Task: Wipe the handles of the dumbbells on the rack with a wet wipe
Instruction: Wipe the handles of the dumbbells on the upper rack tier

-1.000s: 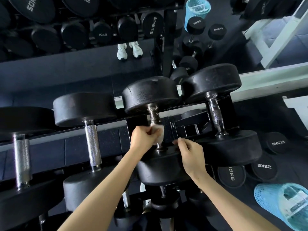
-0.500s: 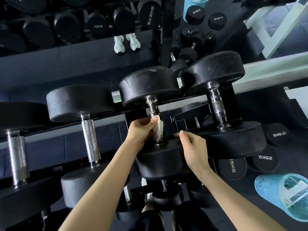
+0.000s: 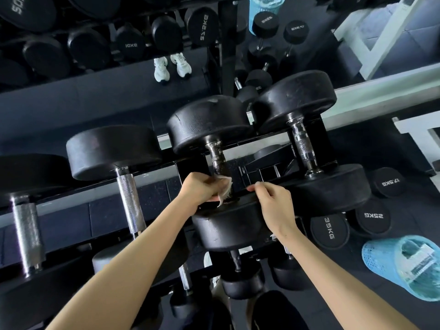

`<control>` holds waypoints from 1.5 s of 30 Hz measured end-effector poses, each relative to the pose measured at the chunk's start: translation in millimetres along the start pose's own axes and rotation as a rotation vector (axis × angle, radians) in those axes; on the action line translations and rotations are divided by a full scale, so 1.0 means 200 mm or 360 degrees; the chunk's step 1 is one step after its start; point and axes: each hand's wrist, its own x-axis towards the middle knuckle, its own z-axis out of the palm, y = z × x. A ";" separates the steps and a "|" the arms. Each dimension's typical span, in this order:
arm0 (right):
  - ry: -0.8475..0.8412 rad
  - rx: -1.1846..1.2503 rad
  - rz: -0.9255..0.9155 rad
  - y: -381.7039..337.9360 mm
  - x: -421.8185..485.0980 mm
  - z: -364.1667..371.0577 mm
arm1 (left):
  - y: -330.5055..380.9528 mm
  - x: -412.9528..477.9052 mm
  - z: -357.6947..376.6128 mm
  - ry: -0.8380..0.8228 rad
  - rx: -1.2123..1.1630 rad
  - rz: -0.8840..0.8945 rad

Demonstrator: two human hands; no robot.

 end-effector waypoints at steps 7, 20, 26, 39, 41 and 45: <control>0.0001 -0.0014 0.0026 0.00 0.00 0.00 | -0.03 0.02 -0.04 -0.0559 -0.0107 0.0008; -0.0009 -0.0046 0.0032 -0.02 0.00 0.02 | 0.01 -0.03 0.07 -0.0024 0.0622 0.0242; -0.0036 -0.0059 0.0072 -0.02 -0.01 0.01 | 0.00 0.05 0.01 -0.0286 0.0366 0.0078; -0.0097 0.0005 0.0032 -0.02 0.00 0.00 | 0.11 -0.02 0.07 -0.0028 -0.0073 -0.0273; -0.0093 0.0019 0.0054 -0.02 0.00 0.00 | 0.14 -0.03 0.12 0.0152 0.0043 -0.0308; -0.0134 0.0039 0.0022 -0.01 0.00 -0.01 | 0.17 -0.12 0.13 0.0445 0.0369 -0.0147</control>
